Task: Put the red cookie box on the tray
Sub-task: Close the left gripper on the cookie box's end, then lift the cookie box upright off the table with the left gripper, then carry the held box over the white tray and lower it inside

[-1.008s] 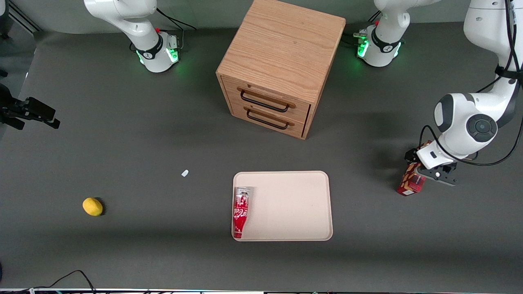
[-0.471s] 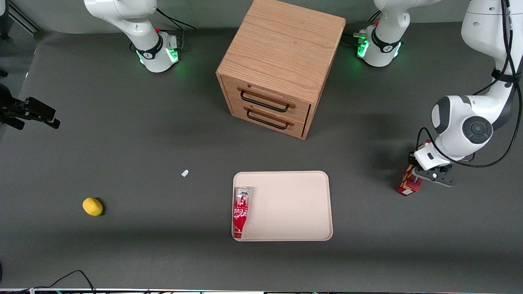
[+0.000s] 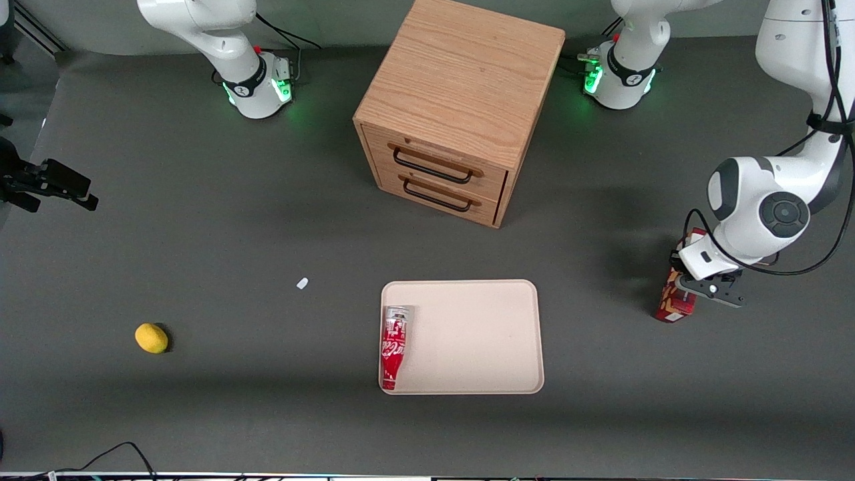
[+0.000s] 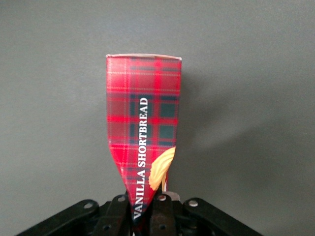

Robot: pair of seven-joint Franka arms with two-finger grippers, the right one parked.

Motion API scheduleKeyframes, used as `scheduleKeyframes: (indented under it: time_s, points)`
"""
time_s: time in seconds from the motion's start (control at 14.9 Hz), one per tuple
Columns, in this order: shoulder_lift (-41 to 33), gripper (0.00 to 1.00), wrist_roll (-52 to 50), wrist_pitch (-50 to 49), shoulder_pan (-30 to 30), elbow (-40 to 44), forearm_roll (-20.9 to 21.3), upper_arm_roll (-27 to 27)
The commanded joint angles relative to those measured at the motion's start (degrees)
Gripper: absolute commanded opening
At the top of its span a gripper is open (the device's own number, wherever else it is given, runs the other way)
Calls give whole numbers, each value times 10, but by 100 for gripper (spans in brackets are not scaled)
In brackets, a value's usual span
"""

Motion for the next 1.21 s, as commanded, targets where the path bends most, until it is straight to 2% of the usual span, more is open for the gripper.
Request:
scheduleKeyframes:
  time_s: [0.0,0.13,0.34,0.61,0.87,1.14]
  points:
    - [-43,0,3,-111,-12,59,0,8]
    - [-59,0,2,-189,-18,108,-12,6]
    - [-72,0,-4,-316,-20,203,-81,4]
    - [-64,0,-54,-449,-33,336,-126,4]
    - [-58,0,-172,-475,-47,388,-134,-53]
    - [-17,0,-298,-461,-90,431,-135,-90]
